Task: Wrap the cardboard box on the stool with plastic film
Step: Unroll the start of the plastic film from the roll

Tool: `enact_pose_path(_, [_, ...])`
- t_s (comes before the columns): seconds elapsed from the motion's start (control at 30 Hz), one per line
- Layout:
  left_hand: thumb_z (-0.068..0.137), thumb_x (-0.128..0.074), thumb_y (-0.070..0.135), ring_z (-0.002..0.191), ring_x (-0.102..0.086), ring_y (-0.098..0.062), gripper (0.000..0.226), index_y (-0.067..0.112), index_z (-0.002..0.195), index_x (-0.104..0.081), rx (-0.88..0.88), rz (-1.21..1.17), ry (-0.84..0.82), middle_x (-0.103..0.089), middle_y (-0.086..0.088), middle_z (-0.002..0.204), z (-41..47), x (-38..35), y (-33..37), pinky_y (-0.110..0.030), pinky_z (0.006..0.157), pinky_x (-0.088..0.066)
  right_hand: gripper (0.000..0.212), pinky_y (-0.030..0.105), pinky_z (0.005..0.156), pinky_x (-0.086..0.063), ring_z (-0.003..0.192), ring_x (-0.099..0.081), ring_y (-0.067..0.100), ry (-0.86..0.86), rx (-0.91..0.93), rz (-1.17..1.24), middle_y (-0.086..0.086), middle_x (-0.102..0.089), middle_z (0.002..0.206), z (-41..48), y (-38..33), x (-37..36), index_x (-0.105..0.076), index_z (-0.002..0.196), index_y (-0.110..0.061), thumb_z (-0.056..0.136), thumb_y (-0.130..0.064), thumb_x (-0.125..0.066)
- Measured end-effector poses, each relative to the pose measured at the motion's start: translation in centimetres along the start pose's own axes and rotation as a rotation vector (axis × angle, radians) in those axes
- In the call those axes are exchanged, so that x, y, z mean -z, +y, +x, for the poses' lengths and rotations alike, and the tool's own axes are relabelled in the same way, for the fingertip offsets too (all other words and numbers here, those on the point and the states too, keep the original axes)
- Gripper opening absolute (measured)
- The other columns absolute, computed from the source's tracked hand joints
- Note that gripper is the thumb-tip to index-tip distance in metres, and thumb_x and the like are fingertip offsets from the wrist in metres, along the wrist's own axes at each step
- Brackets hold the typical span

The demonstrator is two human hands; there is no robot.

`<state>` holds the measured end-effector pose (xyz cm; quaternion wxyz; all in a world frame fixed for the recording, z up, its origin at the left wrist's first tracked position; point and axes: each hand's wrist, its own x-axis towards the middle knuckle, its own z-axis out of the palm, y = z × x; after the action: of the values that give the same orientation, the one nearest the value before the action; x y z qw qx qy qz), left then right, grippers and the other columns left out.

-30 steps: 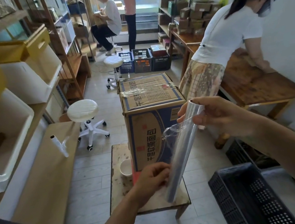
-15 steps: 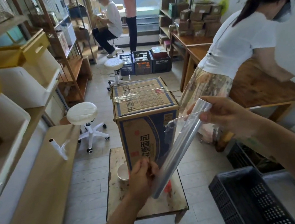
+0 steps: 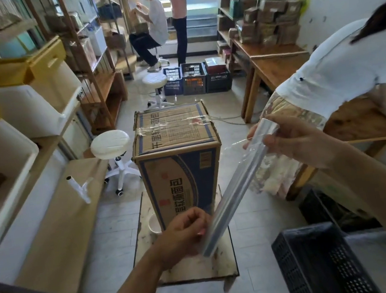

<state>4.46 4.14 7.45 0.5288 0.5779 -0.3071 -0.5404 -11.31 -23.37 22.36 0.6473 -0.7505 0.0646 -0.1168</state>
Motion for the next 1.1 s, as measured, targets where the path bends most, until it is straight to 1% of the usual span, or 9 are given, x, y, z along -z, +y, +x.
enact_pose_path(0.1, [0.100, -0.050, 0.024, 0.079, -0.064, -0.021, 0.015, 0.013, 0.095, -0.058, -0.049, -0.098, 0.138, -0.062, 0.000, 0.089, 0.2, -0.7, -0.3, -0.031, 0.065, -0.054, 0.026, 0.035, 0.089, -0.057, 0.111, -0.065, 0.034, 0.003, -0.022, 0.067, 0.020, -0.066, 0.110, 0.0, 0.6, 0.4, -0.056, 0.117, 0.007, 0.094, -0.004, -0.053])
enact_pose_path(0.27, [0.098, -0.047, 0.017, 0.064, -0.058, -0.020, 0.009, 0.008, 0.095, -0.048, -0.093, -0.409, 0.132, -0.052, -0.010, 0.082, 0.2, -1.4, 0.7, -0.028, 0.050, -0.052, 0.043, 0.038, 0.092, -0.057, 0.113, -0.062, 0.039, -0.024, -0.046, 0.342, 0.021, -0.065, 0.112, 0.0, 2.4, 1.0, -0.060, 0.115, 0.000, 0.085, -0.024, -0.078])
enact_pose_path(0.37, [0.101, -0.049, 0.026, 0.064, -0.055, -0.017, 0.016, 0.014, 0.091, -0.055, -0.110, -0.114, 0.214, -0.051, -0.005, 0.080, 0.4, -1.5, 0.8, -0.026, 0.055, -0.051, 0.053, 0.040, 0.093, -0.057, 0.115, -0.060, 0.041, -0.037, -0.050, 0.332, 0.024, -0.063, 0.115, 0.3, 3.3, 1.1, -0.055, 0.120, 0.005, 0.084, -0.026, -0.079])
enact_pose_path(0.47, [0.101, -0.050, 0.037, 0.067, -0.060, -0.010, 0.031, 0.011, 0.086, -0.061, -0.126, 0.035, 0.172, -0.059, 0.003, 0.078, 0.0, -1.0, 0.8, -0.021, 0.060, -0.050, 0.038, 0.039, 0.090, -0.057, 0.113, -0.063, 0.038, -0.033, -0.027, 0.346, 0.020, -0.064, 0.113, 0.7, 3.4, 1.2, -0.060, 0.115, -0.001, 0.088, -0.022, -0.075])
enact_pose_path(0.63, [0.093, -0.063, 0.026, 0.078, -0.059, -0.014, 0.010, 0.019, 0.087, -0.064, -0.090, 0.013, 0.022, -0.063, 0.002, 0.087, -1.8, 0.7, 0.0, -0.025, 0.066, -0.049, 0.019, 0.037, 0.089, -0.058, 0.109, -0.066, 0.034, -0.030, -0.017, 0.371, 0.014, -0.065, 0.111, 1.7, 3.4, 1.2, -0.060, 0.113, -0.007, 0.094, -0.011, -0.060])
enact_pose_path(0.77, [0.088, -0.070, 0.025, 0.083, -0.064, -0.022, 0.030, 0.000, 0.082, -0.054, -0.184, -0.153, 0.108, -0.063, -0.004, 0.095, -3.0, 1.8, -0.7, -0.030, 0.068, -0.055, 0.025, 0.036, 0.092, -0.056, 0.110, -0.063, 0.032, -0.098, -0.015, 0.323, 0.014, -0.062, 0.112, 2.7, 3.6, -0.4, -0.062, 0.110, -0.009, 0.100, -0.001, -0.041])
enact_pose_path(0.9, [0.083, -0.073, 0.014, 0.078, -0.055, -0.019, 0.037, 0.017, 0.070, -0.038, -0.220, -0.206, 0.231, -0.055, 0.000, 0.079, -4.2, 3.7, -1.3, -0.031, 0.069, -0.050, 0.031, 0.034, 0.090, -0.056, 0.104, -0.064, 0.027, -0.107, 0.003, 0.317, 0.012, -0.065, 0.107, 3.9, 2.9, -2.8, -0.066, 0.107, -0.011, 0.098, 0.002, -0.039])
enact_pose_path(1.0, [0.088, -0.069, 0.023, 0.070, -0.054, -0.015, 0.029, 0.018, 0.073, -0.045, -0.202, -0.154, 0.200, -0.054, 0.001, 0.076, -5.2, 5.2, -0.7, -0.026, 0.062, -0.047, 0.028, 0.031, 0.087, -0.057, 0.101, -0.065, 0.026, -0.087, 0.005, 0.319, 0.011, -0.066, 0.103, 4.8, 2.4, -5.1, -0.066, 0.106, -0.011, 0.097, 0.000, -0.042])
enact_pose_path(1.1, [0.091, -0.063, 0.029, 0.059, -0.053, -0.013, 0.023, 0.017, 0.074, -0.053, -0.191, -0.396, 0.208, -0.051, -0.002, 0.072, -6.5, 7.3, 0.3, -0.025, 0.052, -0.050, 0.031, 0.028, 0.083, -0.057, 0.095, -0.068, 0.020, -0.050, 0.034, 0.352, 0.008, -0.068, 0.099, 5.7, 1.5, -8.0, -0.068, 0.103, -0.013, 0.097, 0.002, -0.041])
